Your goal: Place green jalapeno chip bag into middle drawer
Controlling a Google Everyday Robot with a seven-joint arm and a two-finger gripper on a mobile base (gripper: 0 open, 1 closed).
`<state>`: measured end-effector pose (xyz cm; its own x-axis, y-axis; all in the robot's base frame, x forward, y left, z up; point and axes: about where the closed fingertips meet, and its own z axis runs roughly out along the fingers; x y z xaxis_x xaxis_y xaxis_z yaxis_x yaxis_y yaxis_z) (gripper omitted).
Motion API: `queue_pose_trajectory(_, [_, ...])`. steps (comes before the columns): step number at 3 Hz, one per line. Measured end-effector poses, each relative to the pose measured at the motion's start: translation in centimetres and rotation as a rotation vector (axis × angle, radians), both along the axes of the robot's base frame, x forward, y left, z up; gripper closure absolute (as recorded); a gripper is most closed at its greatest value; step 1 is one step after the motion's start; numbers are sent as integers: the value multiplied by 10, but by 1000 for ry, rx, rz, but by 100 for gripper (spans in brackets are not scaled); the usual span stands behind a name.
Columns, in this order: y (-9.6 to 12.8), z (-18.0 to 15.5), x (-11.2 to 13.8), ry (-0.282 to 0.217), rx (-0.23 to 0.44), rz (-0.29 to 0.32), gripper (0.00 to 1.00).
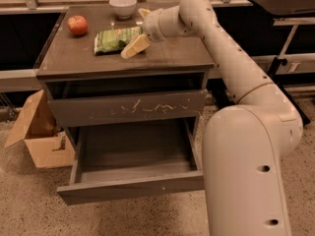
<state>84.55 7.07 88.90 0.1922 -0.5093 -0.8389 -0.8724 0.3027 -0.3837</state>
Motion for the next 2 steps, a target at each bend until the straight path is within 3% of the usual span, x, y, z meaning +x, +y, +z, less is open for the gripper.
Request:
queue_pose_trajectory(1, [7,-4,10,21,50,-16,0])
queue_pose_trajectory(2, [3,-13,23,72,103,-85,0])
